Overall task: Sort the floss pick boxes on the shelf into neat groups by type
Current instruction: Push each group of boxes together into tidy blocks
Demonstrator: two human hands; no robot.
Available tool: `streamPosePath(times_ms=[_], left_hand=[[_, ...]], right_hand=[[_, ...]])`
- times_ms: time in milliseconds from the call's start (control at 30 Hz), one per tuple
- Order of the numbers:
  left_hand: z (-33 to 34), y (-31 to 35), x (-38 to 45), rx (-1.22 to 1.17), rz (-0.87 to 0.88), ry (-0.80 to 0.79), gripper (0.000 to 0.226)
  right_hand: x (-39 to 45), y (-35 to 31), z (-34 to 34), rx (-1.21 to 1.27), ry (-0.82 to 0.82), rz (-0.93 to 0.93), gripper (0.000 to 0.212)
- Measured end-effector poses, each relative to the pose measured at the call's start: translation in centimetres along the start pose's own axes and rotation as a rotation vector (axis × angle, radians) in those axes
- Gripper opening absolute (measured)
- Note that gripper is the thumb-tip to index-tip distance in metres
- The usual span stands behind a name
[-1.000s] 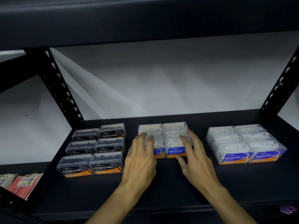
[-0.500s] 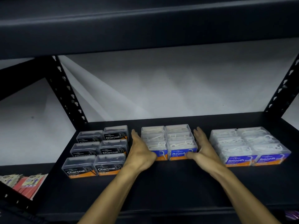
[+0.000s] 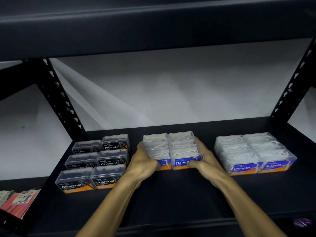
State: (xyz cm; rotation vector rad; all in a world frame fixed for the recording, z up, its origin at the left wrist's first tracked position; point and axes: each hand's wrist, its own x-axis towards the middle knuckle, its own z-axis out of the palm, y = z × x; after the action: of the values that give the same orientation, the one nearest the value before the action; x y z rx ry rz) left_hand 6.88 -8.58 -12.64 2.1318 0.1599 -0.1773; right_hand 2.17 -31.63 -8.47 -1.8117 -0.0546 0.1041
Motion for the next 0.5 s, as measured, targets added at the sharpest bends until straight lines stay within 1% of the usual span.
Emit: streamPosePath(times_ms=[100, 400, 500], left_hand=[[-0.2, 0.3, -0.7, 0.009, 0.013, 0.009, 0.083], [-0.2, 0.3, -1.4, -0.011, 0.038, 0.008, 0.083], [-0.2, 0.3, -1.5, 0.011, 0.049, -0.02, 0.083]], right_hand=[[0.0, 0.2, 0.1, -0.007, 0.004, 0.013, 0.089], [-0.9, -0.1, 0.0, -0.03, -0.007, -0.008, 0.082], [-1.2, -0.1, -0.1, -0.026, 0.004, -0.009, 0.082]])
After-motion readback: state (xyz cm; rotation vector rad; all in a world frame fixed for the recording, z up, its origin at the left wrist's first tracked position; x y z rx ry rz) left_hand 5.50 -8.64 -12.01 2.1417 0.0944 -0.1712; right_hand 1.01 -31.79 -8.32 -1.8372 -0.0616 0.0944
